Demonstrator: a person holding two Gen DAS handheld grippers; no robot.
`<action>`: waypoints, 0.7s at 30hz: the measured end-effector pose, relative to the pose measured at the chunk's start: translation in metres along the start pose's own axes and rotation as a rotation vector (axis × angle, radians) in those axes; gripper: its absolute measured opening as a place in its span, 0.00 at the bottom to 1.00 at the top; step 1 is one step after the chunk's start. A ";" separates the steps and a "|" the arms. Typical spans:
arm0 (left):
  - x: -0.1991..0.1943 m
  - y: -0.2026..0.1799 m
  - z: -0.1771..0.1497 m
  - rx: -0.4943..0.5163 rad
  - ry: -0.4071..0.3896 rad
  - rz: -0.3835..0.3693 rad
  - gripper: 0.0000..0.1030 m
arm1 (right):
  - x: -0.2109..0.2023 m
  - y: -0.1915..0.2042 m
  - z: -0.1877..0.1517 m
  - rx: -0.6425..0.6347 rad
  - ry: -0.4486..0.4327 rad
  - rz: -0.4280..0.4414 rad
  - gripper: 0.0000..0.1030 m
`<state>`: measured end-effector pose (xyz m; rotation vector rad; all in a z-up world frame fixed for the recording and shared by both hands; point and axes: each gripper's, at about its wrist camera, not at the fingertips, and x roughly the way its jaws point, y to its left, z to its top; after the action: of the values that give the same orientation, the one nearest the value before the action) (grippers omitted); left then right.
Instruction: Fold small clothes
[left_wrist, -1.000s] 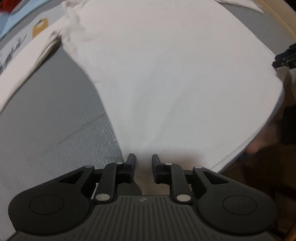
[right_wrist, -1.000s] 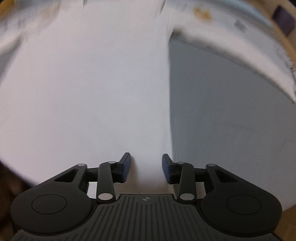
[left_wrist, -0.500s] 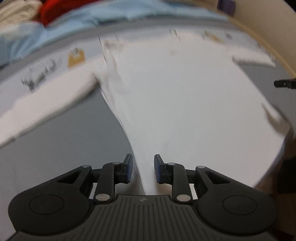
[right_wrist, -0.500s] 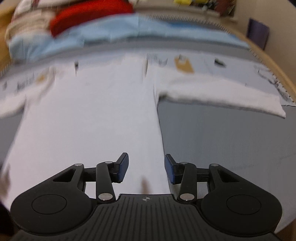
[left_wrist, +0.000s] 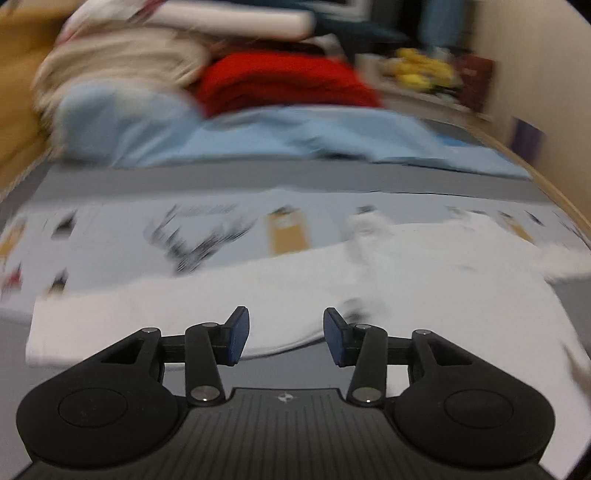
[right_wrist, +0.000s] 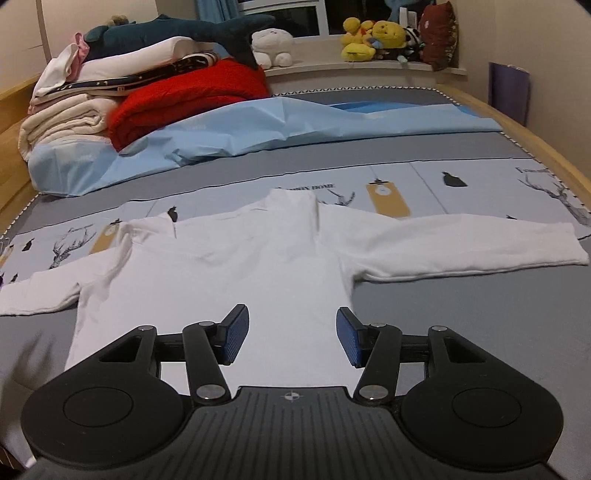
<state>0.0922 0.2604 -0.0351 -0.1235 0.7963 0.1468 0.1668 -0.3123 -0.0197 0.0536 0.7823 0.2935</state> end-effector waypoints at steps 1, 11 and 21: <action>0.012 0.015 0.001 -0.027 0.032 0.029 0.48 | 0.003 0.003 0.002 0.004 0.003 -0.001 0.53; 0.076 0.162 -0.013 -0.404 0.118 0.263 0.48 | 0.036 0.048 0.047 0.042 -0.062 0.056 0.47; 0.101 0.235 -0.028 -0.661 0.117 0.303 0.48 | 0.074 0.090 0.064 0.000 -0.017 0.109 0.43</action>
<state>0.1005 0.4956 -0.1396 -0.6409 0.8553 0.6940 0.2394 -0.2011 -0.0107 0.0991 0.7637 0.3962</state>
